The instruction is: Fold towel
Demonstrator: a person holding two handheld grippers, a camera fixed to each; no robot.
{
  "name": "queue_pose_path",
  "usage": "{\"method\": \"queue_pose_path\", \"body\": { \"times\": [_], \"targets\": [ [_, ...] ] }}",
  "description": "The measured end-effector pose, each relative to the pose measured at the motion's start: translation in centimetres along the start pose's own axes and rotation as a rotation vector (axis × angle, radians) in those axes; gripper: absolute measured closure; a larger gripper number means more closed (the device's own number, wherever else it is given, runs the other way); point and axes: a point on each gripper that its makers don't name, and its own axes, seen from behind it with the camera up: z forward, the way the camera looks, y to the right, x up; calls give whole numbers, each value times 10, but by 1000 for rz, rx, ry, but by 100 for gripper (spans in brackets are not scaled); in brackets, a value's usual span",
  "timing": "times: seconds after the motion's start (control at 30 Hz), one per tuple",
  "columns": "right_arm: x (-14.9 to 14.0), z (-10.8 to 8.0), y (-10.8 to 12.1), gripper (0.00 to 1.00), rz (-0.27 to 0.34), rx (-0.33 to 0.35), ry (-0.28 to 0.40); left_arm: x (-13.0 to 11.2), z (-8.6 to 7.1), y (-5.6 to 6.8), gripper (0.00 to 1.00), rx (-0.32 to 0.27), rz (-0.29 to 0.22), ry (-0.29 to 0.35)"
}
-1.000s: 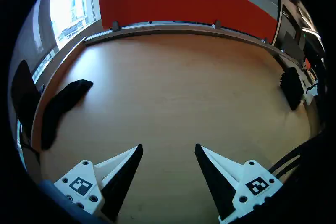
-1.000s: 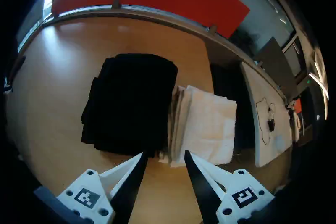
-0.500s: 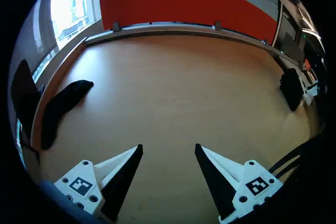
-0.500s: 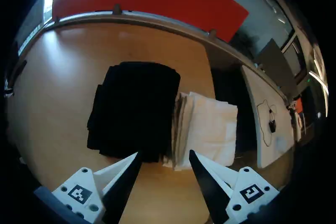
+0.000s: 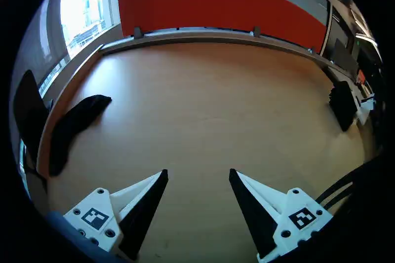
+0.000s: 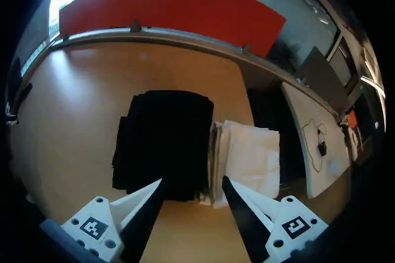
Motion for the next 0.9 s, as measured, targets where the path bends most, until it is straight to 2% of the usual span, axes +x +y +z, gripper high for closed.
{"method": "queue_pose_path", "body": {
  "times": [0.1,0.27,0.9],
  "targets": [
    [1,-1,-2,15,35,-8,11,1,0,0,8,0,0,1],
    [5,-1,-11,16,129,-7,26,1,-1,0,8,1,0,3],
    [10,4,-21,16,568,-41,-7,4,-3,-2,8,5,-3,13]
  ]
}}
